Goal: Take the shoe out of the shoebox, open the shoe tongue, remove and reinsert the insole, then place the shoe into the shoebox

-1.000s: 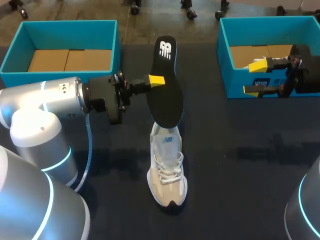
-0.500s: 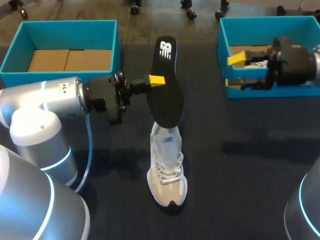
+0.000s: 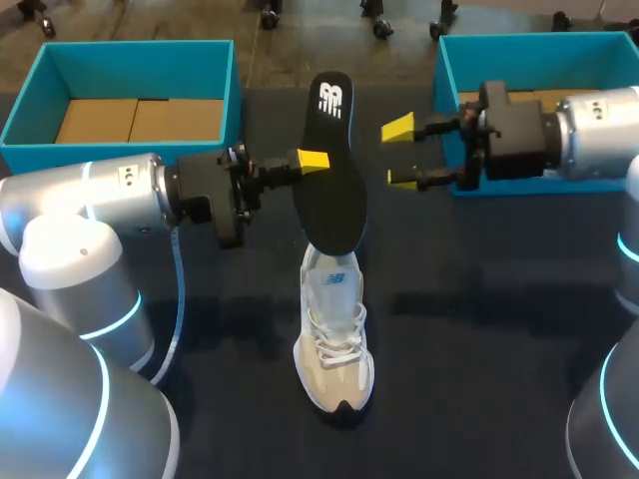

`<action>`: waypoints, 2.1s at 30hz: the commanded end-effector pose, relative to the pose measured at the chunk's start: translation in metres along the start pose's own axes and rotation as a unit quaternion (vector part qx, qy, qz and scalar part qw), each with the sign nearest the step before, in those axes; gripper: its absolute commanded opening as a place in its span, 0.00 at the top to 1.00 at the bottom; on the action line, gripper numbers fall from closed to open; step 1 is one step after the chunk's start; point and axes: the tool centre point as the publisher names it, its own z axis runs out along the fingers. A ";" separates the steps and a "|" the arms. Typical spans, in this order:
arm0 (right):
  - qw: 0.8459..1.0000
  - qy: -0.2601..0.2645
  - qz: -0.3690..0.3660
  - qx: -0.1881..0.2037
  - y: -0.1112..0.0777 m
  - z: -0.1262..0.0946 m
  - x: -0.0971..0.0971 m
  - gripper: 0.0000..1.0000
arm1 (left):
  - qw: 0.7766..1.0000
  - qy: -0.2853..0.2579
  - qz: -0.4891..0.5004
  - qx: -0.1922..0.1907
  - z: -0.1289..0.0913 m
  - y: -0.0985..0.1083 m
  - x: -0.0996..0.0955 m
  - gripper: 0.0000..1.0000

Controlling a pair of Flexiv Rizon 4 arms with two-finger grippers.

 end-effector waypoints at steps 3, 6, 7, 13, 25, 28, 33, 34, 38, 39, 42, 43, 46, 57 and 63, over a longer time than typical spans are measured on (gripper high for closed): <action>1.000 -0.001 0.004 0.003 -0.018 0.021 0.007 0.00 | 1.000 0.000 0.001 -0.001 0.002 -0.001 0.000 1.00; 1.000 -0.001 0.004 0.003 -0.018 0.021 0.007 0.00 | 1.000 0.000 0.001 -0.001 0.002 -0.001 0.000 1.00; 1.000 -0.001 0.004 0.003 -0.018 0.021 0.007 0.00 | 1.000 0.000 0.001 -0.001 0.002 -0.001 0.000 1.00; 1.000 -0.001 0.004 0.003 -0.018 0.021 0.007 0.00 | 1.000 0.000 0.001 -0.001 0.002 -0.001 0.000 1.00; 1.000 -0.002 0.002 0.025 -0.010 0.040 -0.005 0.00 | 1.000 0.000 0.001 -0.001 0.002 -0.001 0.000 1.00; 0.999 -0.003 0.004 0.033 -0.009 0.050 -0.005 0.00 | 1.000 0.000 0.001 -0.001 0.002 -0.001 0.000 1.00; 0.999 -0.002 0.005 0.047 -0.013 0.064 -0.005 0.00 | 1.000 0.000 0.001 -0.001 0.002 -0.001 0.000 1.00; 0.999 -0.001 0.004 0.048 -0.014 0.067 -0.005 0.00 | 1.000 0.000 0.001 -0.001 0.002 -0.001 0.000 1.00; 0.999 0.003 0.003 0.050 -0.020 0.073 -0.006 0.09 | 1.000 0.000 0.001 -0.001 0.002 -0.001 0.000 1.00; 0.999 0.004 0.004 0.051 -0.021 0.074 -0.006 0.14 | 1.000 0.000 0.001 -0.001 0.002 -0.001 0.000 1.00; 0.999 0.004 0.006 0.051 -0.024 0.076 -0.007 0.20 | 1.000 0.000 0.001 -0.001 0.002 -0.001 0.000 1.00; 0.999 0.004 0.010 0.051 -0.026 0.076 -0.008 0.29 | 1.000 0.000 0.001 -0.001 0.002 -0.001 0.000 1.00; 0.999 0.008 0.015 0.050 -0.032 0.077 -0.011 0.38 | 1.000 0.000 0.001 -0.001 0.002 -0.001 0.000 1.00; 0.998 0.013 0.019 0.051 -0.038 0.074 -0.010 0.52 | 1.000 0.000 0.001 -0.001 0.002 -0.001 0.000 1.00; 0.999 0.012 0.014 0.046 -0.039 0.069 -0.012 0.56 | 1.000 0.000 0.001 -0.001 0.002 -0.001 0.000 1.00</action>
